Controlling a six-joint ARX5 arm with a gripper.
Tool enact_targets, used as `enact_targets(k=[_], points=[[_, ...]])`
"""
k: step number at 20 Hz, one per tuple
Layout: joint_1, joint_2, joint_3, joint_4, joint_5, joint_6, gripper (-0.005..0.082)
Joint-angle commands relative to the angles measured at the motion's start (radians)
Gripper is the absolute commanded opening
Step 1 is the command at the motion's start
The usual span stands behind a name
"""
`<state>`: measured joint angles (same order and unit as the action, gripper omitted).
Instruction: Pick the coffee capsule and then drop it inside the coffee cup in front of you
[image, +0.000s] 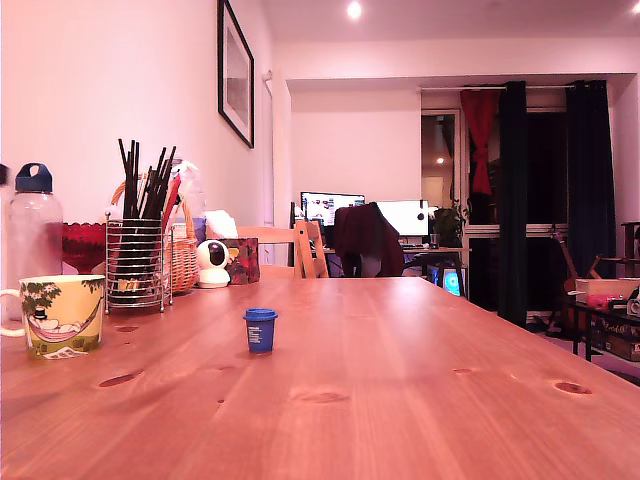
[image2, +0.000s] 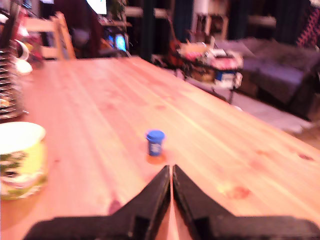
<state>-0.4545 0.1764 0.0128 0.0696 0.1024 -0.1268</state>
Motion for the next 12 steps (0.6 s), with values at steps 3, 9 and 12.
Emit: enact_targets(k=[3,9,12], points=[[-0.013,0.111,-0.009,0.106,-0.003,0.048,0.0274],[-0.013,0.299,-0.009,0.249,-0.011,0.057,0.0637],[-0.012,0.389,-0.009,0.336,-0.016,0.061,0.0637]])
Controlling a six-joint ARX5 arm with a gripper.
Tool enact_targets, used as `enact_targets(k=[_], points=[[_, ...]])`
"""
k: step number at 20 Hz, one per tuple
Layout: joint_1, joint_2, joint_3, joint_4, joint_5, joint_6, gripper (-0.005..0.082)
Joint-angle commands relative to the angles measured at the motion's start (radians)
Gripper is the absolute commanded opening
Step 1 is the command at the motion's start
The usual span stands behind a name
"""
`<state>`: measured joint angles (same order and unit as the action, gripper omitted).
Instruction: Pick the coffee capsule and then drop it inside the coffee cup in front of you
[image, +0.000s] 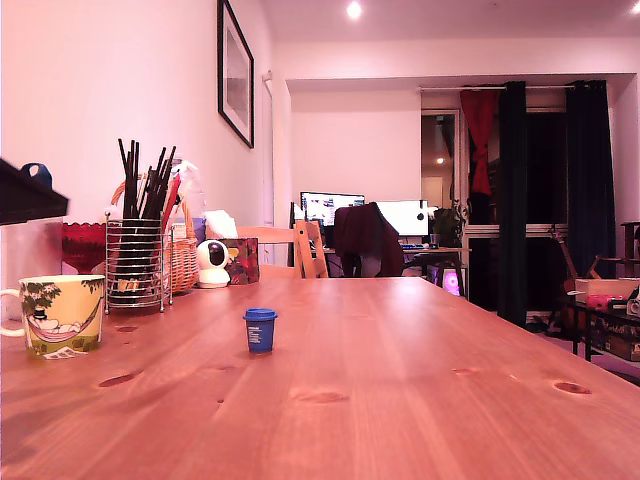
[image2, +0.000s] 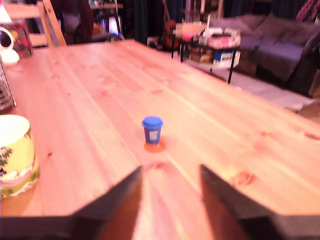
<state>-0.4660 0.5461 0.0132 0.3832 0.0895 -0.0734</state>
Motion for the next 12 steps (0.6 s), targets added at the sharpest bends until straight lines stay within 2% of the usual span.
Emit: enact_targets(k=[1,12], points=[[-0.001,0.051,-0.01,0.048,-0.006,0.017,0.0637],[0.02,0.455,-0.01,0.393,-0.016,0.032,0.0637]])
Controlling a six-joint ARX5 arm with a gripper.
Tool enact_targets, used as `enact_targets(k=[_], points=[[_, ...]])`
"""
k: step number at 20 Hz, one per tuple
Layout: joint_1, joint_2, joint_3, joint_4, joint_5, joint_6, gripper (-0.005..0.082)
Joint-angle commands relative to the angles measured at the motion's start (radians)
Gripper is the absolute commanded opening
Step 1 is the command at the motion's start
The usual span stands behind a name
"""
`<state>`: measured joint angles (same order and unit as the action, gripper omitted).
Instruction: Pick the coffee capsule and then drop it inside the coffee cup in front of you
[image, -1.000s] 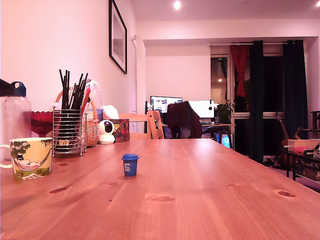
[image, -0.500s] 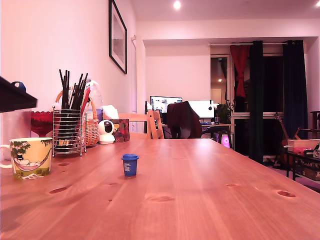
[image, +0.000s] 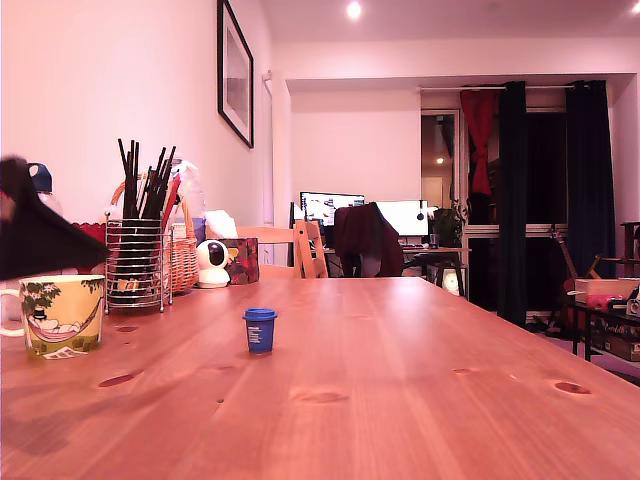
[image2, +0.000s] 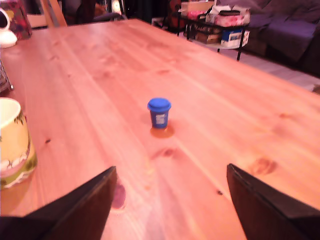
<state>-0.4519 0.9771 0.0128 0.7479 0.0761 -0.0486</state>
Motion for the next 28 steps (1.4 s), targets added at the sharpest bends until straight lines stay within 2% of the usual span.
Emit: enact_targets(k=[1,7,9,14,20,28], points=[[0.009,0.067,-0.009,0.071,-0.002,0.008,0.0637],[0.011,0.321,0.024,0.277,0.03,0.035,0.0637],[0.011,0.403,0.05,0.323,0.048,0.057,0.0637],[0.011,0.616,0.164,0.385,0.074,0.058,0.0637],[0.013,0.789,0.304,0.398,0.089,0.057,0.0637],[0.014,0.917,0.449,0.375,0.115,0.056,0.0637]])
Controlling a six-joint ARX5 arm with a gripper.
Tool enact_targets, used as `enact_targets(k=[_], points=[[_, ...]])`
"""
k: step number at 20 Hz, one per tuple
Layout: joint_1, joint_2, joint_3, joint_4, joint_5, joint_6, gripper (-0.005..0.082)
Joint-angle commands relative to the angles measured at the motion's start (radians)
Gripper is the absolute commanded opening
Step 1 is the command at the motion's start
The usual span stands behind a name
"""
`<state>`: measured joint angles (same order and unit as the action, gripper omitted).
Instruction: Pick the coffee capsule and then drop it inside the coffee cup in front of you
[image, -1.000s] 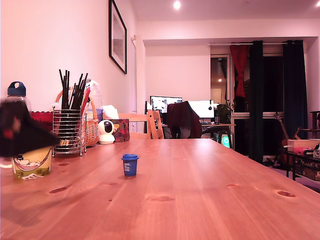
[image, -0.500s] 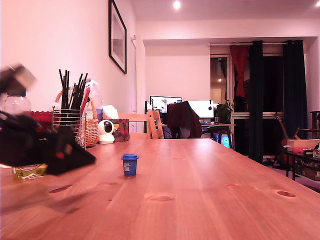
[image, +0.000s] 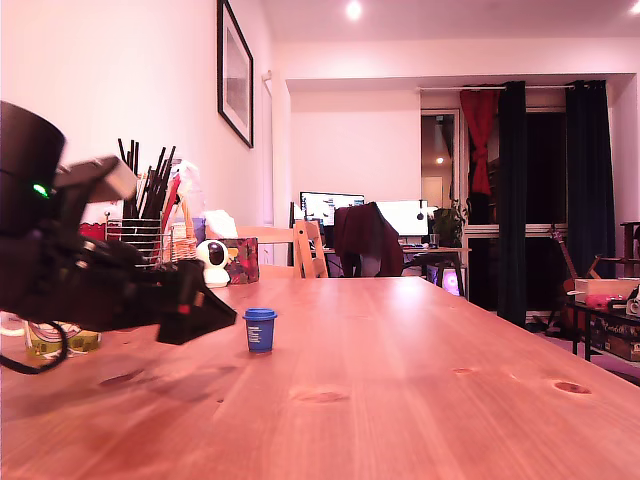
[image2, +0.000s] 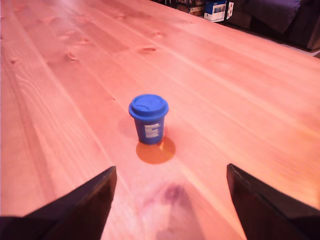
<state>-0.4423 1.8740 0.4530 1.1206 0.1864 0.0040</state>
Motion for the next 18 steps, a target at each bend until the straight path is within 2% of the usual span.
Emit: enact_targets(k=[1,11,18], points=[[0.006,0.032,0.024,0.002,0.005,0.004,0.0637],[0.008,0.136,0.168,-0.062,0.009,0.005,0.0637],[0.008,0.229,0.313,-0.182,0.016,0.005,0.0637]])
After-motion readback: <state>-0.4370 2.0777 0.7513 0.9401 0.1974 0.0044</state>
